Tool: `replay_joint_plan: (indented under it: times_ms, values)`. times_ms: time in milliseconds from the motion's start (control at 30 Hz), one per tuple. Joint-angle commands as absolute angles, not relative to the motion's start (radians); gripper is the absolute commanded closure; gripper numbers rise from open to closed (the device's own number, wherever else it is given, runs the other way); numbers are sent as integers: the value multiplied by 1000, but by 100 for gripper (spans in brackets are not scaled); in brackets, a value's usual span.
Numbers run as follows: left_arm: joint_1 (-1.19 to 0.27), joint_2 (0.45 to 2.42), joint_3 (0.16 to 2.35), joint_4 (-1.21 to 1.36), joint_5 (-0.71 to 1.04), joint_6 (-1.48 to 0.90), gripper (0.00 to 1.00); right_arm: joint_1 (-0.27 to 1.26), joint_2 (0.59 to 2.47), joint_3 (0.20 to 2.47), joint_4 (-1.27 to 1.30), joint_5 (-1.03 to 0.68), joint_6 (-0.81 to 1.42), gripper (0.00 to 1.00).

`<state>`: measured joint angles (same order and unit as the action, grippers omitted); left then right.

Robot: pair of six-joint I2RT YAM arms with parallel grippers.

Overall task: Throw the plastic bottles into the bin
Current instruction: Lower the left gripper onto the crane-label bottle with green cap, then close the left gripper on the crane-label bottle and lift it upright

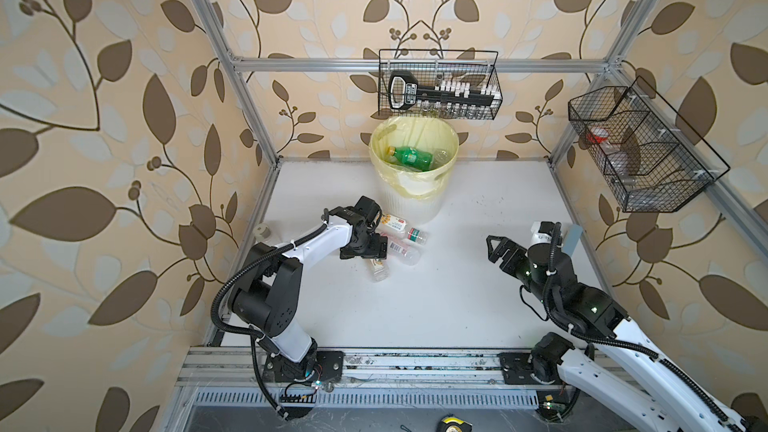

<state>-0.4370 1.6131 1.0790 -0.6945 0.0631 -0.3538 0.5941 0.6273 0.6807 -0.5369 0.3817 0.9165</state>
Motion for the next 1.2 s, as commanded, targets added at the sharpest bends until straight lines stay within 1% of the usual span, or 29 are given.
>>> replay_joint_plan:
  times_ms: [0, 267, 500, 633, 700, 833, 1167]
  values:
    - [-430, 1567, 1053, -682, 83, -354, 6, 592, 611, 665, -570, 383, 929, 0]
    - [-430, 1575, 1023, -642, 108, -372, 10, 592, 594, 658, -581, 388, 932, 0]
    - [-430, 1564, 997, -619, 100, -368, 18, 593, 595, 658, -580, 387, 936, 0]
    - [-429, 1575, 1014, -611, 71, -346, 19, 592, 590, 658, -586, 384, 946, 0]
    - [-428, 1586, 1024, -614, 61, -334, 22, 595, 581, 658, -591, 382, 952, 0]
    - [-428, 1576, 1020, -604, 68, -304, 32, 595, 558, 655, -610, 385, 960, 0]
    - [-412, 1470, 979, -601, 31, -286, 35, 596, 539, 643, -620, 375, 975, 0]
